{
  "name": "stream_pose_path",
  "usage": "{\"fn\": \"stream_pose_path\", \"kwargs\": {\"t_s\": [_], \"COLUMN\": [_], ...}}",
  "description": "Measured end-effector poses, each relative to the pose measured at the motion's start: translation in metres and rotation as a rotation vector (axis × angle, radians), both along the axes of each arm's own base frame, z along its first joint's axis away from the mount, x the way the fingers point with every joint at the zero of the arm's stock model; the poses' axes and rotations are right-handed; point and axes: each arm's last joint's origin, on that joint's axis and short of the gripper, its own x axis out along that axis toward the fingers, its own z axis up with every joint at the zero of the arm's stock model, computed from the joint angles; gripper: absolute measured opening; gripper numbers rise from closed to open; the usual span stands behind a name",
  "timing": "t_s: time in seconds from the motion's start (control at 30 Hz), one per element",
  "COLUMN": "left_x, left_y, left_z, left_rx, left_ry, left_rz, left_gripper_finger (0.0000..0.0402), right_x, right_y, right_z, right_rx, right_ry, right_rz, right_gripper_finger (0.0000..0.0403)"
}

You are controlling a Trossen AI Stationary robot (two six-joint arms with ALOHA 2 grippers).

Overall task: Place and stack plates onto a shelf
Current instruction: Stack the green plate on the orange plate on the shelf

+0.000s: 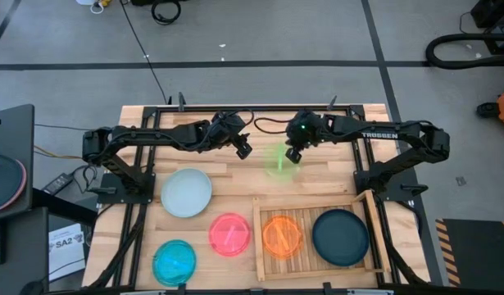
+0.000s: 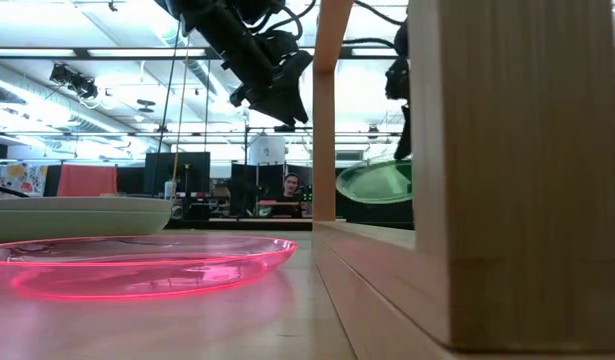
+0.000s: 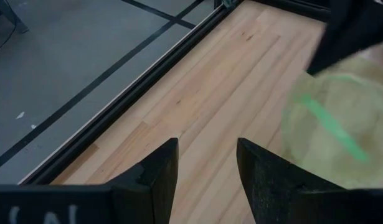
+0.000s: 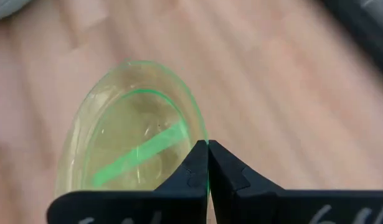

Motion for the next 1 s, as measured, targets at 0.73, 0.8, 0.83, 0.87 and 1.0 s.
{"fn": "stream_pose_path", "kwargs": {"t_s": [0.73, 0.8, 0.83, 0.87, 1.0], "left_x": [0.000, 0.000, 0.000, 0.000, 0.000], "left_y": [0.000, 0.000, 0.000, 0.000, 0.000], "left_z": [0.000, 0.000, 0.000, 0.000, 0.000], "left_rx": [-0.004, -0.004, -0.004, -0.004, -0.004], "left_ry": [-0.003, -0.003, -0.003, -0.003, -0.003], "left_rz": [0.003, 0.003, 0.003, 0.003, 0.003], "left_gripper_finger": [0.0169, 0.0169, 0.0169, 0.0169, 0.0169], "right_x": [0.011, 0.010, 0.010, 0.009, 0.007], "right_y": [0.129, 0.142, 0.148, 0.154, 0.173], "right_z": [-0.003, -0.003, -0.003, -0.002, -0.002], "right_rx": [0.285, 0.282, 0.280, 0.277, 0.263], "right_ry": [0.043, 0.038, 0.034, 0.026, -0.014], "right_rz": [0.236, 0.242, 0.241, 0.237, 0.212], "right_gripper_finger": [0.0008, 0.0008, 0.0008, 0.0008, 0.0009]}}
